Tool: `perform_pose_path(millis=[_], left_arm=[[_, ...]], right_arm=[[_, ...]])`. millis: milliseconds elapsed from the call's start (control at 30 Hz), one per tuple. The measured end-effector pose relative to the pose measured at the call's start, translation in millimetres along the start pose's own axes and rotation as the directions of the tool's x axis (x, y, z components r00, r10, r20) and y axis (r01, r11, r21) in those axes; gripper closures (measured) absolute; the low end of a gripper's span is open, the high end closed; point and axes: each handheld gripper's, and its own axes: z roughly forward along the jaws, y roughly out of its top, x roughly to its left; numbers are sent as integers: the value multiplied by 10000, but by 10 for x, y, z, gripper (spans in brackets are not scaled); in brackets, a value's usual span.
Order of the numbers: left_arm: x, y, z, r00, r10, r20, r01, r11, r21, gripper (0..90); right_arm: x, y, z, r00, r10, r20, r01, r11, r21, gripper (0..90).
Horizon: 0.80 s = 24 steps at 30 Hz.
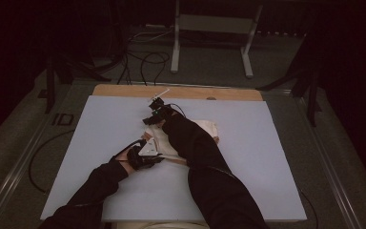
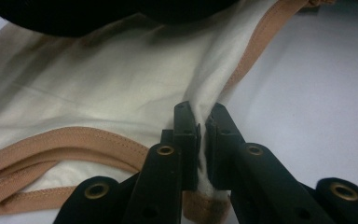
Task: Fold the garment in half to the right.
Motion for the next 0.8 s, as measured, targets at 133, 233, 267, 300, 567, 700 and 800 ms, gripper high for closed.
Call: perform_pose_path(millis=[133, 233, 267, 300, 567, 700, 800], left_arm=[[-2, 1, 1, 10000, 16, -11, -16, 10000, 6, 848], [-2, 2, 4, 10000, 21, -11, -21, 10000, 23, 848], [-2, 3, 4, 10000, 25, -17, -25, 10000, 21, 848], [-2, 4, 3, 10000, 19, -19, -19, 10000, 10, 848], [-3, 13, -4, 10000, -19, -4, 19, 10000, -23, 849], [-12, 28, -18, 10000, 63, -5, -63, 10000, -10, 849], [-22, 51, -34, 9999, 107, -8, -107, 9999, -68, 849]], right_arm=[[49, -27, 34, 9972, -648, 359, 641, 9977, 212, 527], [73, -26, 27, 9937, -976, 555, 961, 9949, 291, 675], [84, -24, 25, 9929, -1055, 557, 1038, 9941, 316, 739], [89, -23, 23, 9917, -1156, 569, 1138, 9929, 337, 795], [76, 8, -85, 9944, -989, 381, 985, 9951, 124, 877], [79, 20, -149, 9950, -958, 290, 956, 9954, 77, 879], [83, 24, -199, 9946, -1006, 264, 1008, 9949, -67, 879]])
